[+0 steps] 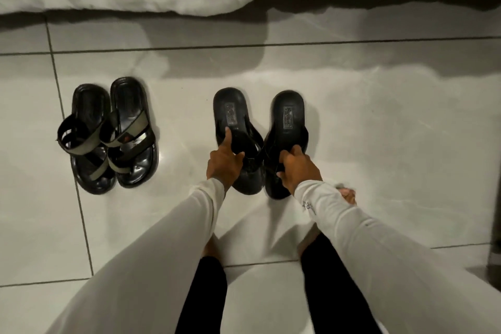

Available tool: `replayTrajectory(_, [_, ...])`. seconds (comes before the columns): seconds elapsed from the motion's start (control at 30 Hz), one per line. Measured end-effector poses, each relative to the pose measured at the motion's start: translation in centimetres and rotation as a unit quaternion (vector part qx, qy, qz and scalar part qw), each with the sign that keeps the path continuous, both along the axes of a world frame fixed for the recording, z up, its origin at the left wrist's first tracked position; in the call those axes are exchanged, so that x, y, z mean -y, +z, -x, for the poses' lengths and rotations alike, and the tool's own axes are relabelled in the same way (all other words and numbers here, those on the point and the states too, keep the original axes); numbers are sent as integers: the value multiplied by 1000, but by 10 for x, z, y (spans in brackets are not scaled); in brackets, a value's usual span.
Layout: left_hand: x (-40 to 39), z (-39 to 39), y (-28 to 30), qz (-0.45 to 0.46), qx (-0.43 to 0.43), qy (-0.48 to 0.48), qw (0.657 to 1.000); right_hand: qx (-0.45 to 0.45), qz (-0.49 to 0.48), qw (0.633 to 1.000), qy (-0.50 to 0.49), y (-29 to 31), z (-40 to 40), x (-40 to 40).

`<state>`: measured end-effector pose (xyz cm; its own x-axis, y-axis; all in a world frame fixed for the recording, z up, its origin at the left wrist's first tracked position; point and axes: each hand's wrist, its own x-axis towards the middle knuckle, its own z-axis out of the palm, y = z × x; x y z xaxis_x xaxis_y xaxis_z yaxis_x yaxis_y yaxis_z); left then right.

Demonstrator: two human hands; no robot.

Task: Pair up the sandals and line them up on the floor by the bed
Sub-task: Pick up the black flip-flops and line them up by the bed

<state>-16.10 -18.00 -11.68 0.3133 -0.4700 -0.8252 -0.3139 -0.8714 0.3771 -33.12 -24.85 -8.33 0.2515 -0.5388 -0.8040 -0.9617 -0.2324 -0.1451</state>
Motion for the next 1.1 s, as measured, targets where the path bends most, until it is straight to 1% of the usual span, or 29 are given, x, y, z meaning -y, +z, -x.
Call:
replayTrajectory(0.2, [46, 34, 7, -3, 12, -71, 997, 3, 42, 999, 3, -3, 34, 40])
replayTrajectory(0.37, [95, 86, 16, 9, 12, -98, 995, -3, 55, 998, 11, 2, 78, 84])
replayTrajectory(0.53, [136, 133, 16, 11, 16, -99, 995, -16, 59, 998, 23, 1, 124, 129])
replayTrajectory(0.67, [166, 166, 18, -17, 42, -138, 989, -27, 61, 998, 19, -1, 153, 156])
replayTrajectory(0.77, [184, 184, 17, -39, 60, -158, 985, -30, 60, 998, 11, -2, 170, 170])
replayTrajectory(0.93, [201, 203, 19, -37, 53, -158, 985, -38, 62, 997, 7, -3, 192, 184])
replayTrajectory(1.1, [209, 212, 19, -59, 61, -192, 978, -37, 63, 997, -1, -3, 204, 190])
